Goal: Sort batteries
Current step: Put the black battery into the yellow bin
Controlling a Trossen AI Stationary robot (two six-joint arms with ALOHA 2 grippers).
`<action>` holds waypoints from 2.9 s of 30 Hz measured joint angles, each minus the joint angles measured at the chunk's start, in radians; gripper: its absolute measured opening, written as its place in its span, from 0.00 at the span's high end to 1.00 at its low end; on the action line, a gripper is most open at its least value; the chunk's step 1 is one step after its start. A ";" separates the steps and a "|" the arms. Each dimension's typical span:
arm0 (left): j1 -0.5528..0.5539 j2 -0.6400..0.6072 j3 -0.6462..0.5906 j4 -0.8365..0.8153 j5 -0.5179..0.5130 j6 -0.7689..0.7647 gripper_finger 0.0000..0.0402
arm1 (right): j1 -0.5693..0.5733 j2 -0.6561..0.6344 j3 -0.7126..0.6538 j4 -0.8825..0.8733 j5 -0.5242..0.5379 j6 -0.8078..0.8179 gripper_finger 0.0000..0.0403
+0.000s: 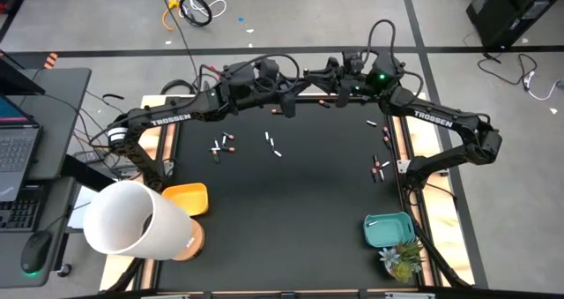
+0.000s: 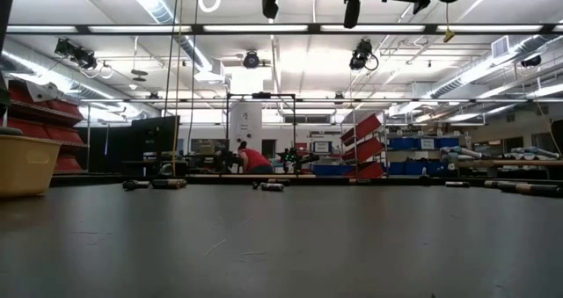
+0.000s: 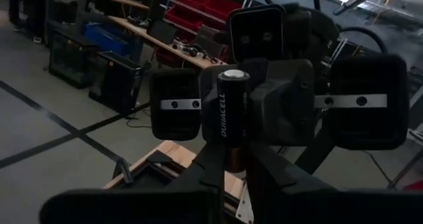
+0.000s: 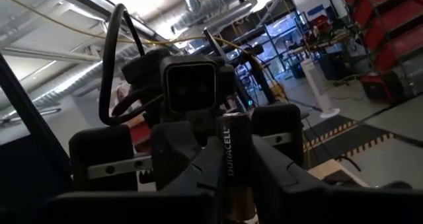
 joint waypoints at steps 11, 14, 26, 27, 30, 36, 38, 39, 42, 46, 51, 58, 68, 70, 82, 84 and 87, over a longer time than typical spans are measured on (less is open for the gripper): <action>0.001 -0.009 0.000 -0.076 0.001 0.004 0.89 | -0.020 0.000 -0.002 -0.018 -0.055 0.042 0.69; 0.002 -0.026 0.000 -0.109 -0.005 0.004 0.89 | -0.043 0.000 -0.002 -0.014 -0.091 0.060 0.64; 0.002 -0.214 0.000 -0.702 0.100 -0.008 0.89 | -0.151 -0.057 -0.002 -0.248 -0.136 -0.047 0.60; 0.001 -0.228 0.001 -0.778 0.124 -0.024 0.89 | -0.155 -0.059 -0.002 -0.291 -0.136 -0.075 0.61; -0.021 -0.263 0.001 -1.027 0.172 -0.057 0.89 | -0.156 -0.060 -0.002 -0.384 -0.124 -0.125 0.61; -0.089 -0.283 0.001 -1.493 0.248 -0.082 0.89 | -0.124 -0.060 -0.002 -0.444 -0.072 -0.181 0.61; -0.108 -0.280 0.001 -1.633 0.250 -0.076 0.89 | -0.113 -0.060 -0.002 -0.443 -0.056 -0.195 0.62; -0.117 -0.278 -0.001 -1.666 0.252 -0.075 0.89 | -0.107 -0.060 -0.002 -0.443 -0.049 -0.202 0.62; -0.130 -0.291 -0.053 -1.639 0.299 -0.105 0.89 | -0.093 -0.060 -0.002 -0.443 -0.035 -0.207 0.63; -0.150 -0.304 -0.145 -1.662 0.315 -0.111 0.89 | -0.074 -0.060 -0.002 -0.443 -0.024 -0.207 0.63; -0.186 -0.313 -0.315 -1.654 0.372 -0.111 0.89 | -0.053 -0.060 -0.002 -0.448 -0.024 -0.207 0.63; -0.251 -0.332 -0.544 -1.639 0.443 -0.152 0.89 | -0.023 -0.060 -0.002 -0.470 -0.022 -0.205 0.63; -0.302 -0.369 -0.756 -1.362 0.499 -0.331 0.76 | -0.008 -0.060 -0.002 -0.467 0.002 -0.207 0.63; -0.306 -0.365 -0.780 -1.311 0.486 -0.348 0.67 | -0.009 -0.060 -0.002 -0.465 0.005 -0.211 0.63; -0.306 -0.365 -0.770 -1.265 0.398 -0.447 0.53 | -0.011 -0.060 -0.002 -0.466 0.005 -0.232 0.63; -0.306 -0.366 -0.737 -1.266 0.350 -0.465 0.54 | -0.011 -0.060 -0.002 -0.465 0.005 -0.233 0.63; -0.306 -0.367 -0.674 -1.269 0.237 -0.492 0.55 | -0.011 -0.060 -0.002 -0.466 0.005 -0.233 0.63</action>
